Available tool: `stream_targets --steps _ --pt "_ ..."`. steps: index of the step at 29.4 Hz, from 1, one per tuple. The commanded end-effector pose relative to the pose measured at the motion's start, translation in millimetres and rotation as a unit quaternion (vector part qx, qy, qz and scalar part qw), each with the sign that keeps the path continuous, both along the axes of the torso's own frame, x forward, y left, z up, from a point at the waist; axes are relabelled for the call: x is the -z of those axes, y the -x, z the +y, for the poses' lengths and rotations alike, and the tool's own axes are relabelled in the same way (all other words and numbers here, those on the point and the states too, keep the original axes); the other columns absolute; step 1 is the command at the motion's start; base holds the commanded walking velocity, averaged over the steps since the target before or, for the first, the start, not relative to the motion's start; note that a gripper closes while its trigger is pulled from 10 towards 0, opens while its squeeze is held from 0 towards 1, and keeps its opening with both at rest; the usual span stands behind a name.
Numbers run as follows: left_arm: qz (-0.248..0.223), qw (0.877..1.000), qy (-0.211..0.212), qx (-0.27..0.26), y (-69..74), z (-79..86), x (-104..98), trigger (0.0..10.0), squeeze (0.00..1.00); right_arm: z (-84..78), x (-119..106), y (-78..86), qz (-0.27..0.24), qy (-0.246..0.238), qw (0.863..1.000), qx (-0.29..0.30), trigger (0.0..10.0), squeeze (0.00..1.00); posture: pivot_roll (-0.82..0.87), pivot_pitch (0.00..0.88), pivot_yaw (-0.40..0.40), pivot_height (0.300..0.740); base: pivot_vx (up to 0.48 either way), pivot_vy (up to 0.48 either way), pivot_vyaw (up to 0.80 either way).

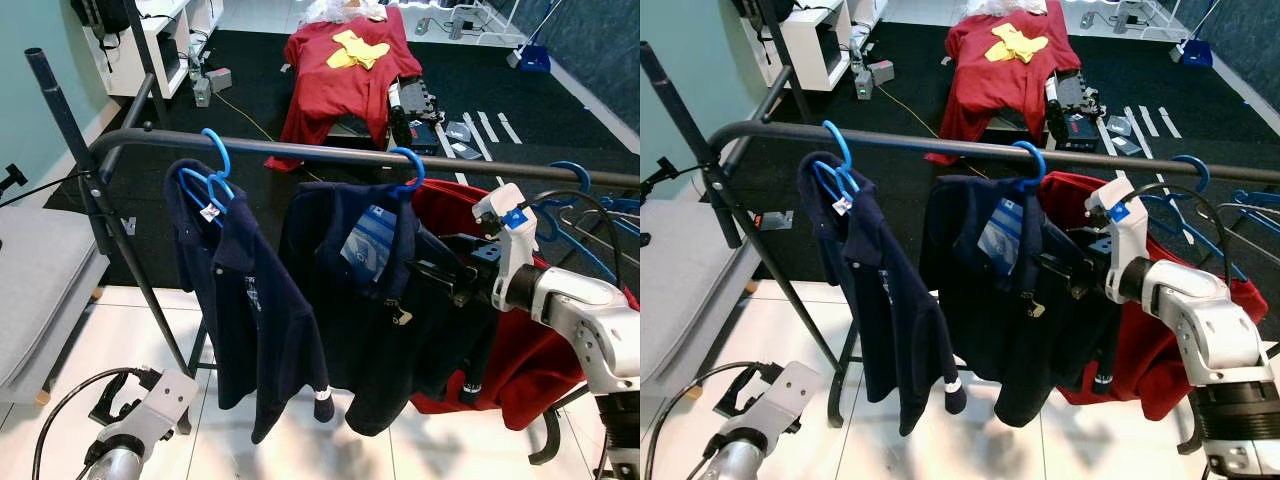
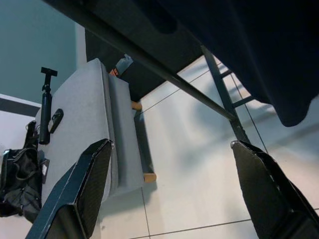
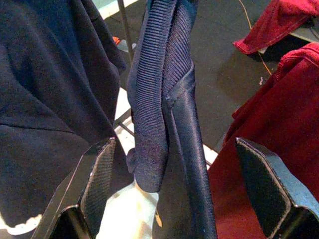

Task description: Hang hanger

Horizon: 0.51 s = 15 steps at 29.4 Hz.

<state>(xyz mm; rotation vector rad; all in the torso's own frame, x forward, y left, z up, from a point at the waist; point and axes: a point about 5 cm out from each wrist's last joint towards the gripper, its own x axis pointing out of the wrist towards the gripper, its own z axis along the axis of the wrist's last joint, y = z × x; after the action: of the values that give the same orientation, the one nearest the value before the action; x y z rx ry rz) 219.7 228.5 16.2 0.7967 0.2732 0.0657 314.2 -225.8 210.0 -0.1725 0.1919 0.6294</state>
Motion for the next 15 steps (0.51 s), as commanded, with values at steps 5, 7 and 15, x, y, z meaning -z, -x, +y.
stream_targets --steps 5,7,15 --pt "0.015 1.000 -0.013 0.001 5.4 4.0 7.5 10.0 0.00 2.4 0.4 -0.9 -0.002 -0.005 1.000 0.001 10.0 0.00 0.00 0.118 -0.058 0.740 0.000 0.000 0.00" --pt "0.016 1.000 -0.014 0.000 4.4 4.2 7.7 10.0 0.00 2.5 0.5 -2.3 -0.003 -0.006 1.000 0.003 10.0 0.00 0.00 0.119 -0.061 0.740 0.000 0.000 0.00" --pt "0.024 1.000 -0.017 -0.005 -3.5 7.1 10.3 10.0 0.00 9.2 2.5 -8.1 -0.005 -0.012 1.000 0.003 10.0 0.00 0.04 0.104 -0.061 0.740 0.000 0.000 0.00"
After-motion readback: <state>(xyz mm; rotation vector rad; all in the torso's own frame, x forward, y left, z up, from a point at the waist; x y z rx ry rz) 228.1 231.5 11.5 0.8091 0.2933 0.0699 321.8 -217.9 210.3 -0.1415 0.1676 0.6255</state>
